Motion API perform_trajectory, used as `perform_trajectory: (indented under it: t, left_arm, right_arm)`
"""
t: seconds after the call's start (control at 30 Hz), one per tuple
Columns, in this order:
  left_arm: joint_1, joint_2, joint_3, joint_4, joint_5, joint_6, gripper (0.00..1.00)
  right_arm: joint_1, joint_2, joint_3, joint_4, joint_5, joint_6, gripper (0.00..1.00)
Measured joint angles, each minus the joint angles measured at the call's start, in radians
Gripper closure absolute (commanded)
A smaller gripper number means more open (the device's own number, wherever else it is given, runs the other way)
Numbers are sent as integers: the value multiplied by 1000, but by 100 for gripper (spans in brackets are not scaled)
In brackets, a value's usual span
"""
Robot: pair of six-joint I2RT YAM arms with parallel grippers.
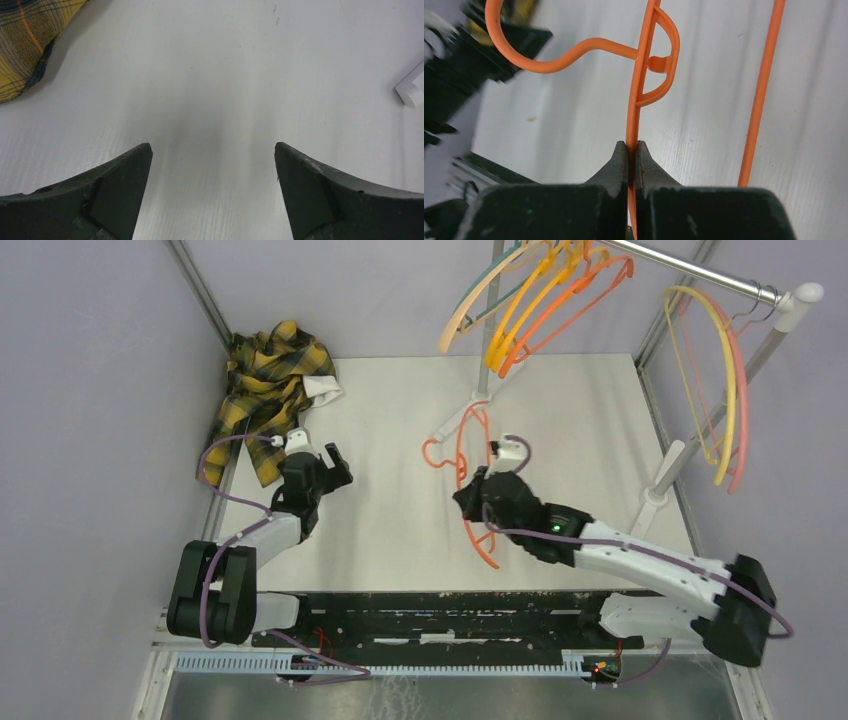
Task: Organize the hangers
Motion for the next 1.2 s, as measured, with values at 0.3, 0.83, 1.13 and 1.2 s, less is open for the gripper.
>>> perform_trajectory:
  t: [0.3, 0.83, 1.13, 1.2]
  left_arm:
    - [0, 13, -3, 19, 17, 0, 0]
    - [0, 25, -18, 50, 37, 0, 0]
    - [0, 25, -19, 51, 47, 0, 0]
    - [0, 25, -20, 51, 48, 0, 0]
  right_arm:
    - [-227, -433, -33, -63, -19, 40, 99]
    - [-283, -373, 300, -121, 64, -70, 99]
    - [-328, -295, 426, -106, 148, -156, 99]
    - [-343, -277, 443, -85, 165, -167, 99]
